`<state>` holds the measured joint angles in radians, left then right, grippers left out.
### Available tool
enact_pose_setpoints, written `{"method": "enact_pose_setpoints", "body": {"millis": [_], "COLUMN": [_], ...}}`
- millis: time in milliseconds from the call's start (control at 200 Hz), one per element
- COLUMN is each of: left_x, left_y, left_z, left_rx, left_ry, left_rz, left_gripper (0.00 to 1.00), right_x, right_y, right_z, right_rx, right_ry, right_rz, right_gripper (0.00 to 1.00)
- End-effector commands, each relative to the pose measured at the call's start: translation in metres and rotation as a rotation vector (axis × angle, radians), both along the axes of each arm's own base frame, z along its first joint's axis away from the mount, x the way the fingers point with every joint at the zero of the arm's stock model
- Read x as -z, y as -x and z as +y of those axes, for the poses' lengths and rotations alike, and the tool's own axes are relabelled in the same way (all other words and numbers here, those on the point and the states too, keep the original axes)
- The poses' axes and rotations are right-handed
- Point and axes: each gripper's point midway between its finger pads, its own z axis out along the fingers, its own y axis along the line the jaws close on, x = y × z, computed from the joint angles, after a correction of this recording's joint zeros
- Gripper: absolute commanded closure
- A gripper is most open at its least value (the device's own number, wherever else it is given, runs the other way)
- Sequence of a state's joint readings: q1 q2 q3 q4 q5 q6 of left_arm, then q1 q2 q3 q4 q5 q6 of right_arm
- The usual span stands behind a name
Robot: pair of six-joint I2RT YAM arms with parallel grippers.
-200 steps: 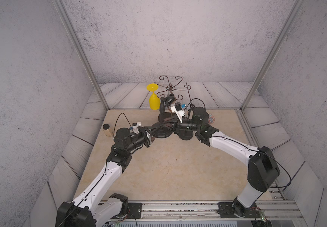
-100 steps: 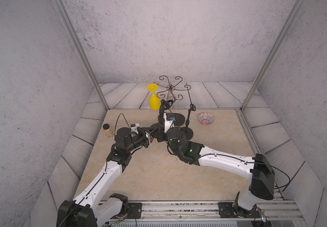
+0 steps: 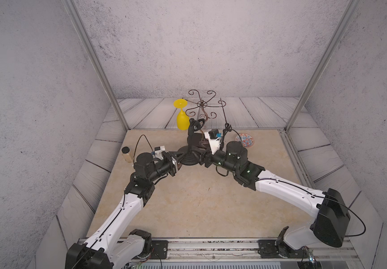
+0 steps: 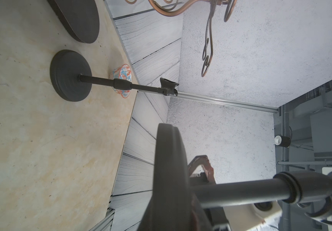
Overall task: Assemble a microphone stand
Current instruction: Screw the microphone stand pole into the microphone stand base.
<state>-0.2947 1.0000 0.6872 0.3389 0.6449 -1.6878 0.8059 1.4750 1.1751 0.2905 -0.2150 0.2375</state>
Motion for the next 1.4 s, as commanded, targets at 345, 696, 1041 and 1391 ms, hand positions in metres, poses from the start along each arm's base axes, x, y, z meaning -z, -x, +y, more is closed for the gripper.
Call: {"method": "enact_pose_setpoints", "body": {"millis": [345,696,1041,1391], "left_x": [-0.041,-0.047,-0.047,-0.043], "left_y": [0.013,0.015,0.013,0.010], "left_z": [0.001,0.003,0.003,0.003], "left_rx": [0.020,0.014,0.008,0.003], "left_ry": [0.058,0.064,0.061,0.052], "left_rz": [-0.135,-0.145,-0.146,-0.146], "left_gripper": [1.00,1.00,1.00,1.00], "right_x": [-0.019,-0.021,-0.022,0.034], "right_y": [0.024,0.007,0.011,-0.023], "right_z": [0.013,0.032,0.044,0.028], "right_rx": [-0.423,-0.446,-0.530,0.307], "right_ry": [0.046,0.004,-0.067,0.063], "right_rz": [-0.074,-0.040,0.023,0.068], "right_gripper": [0.43,0.62,0.83,1.00]}}
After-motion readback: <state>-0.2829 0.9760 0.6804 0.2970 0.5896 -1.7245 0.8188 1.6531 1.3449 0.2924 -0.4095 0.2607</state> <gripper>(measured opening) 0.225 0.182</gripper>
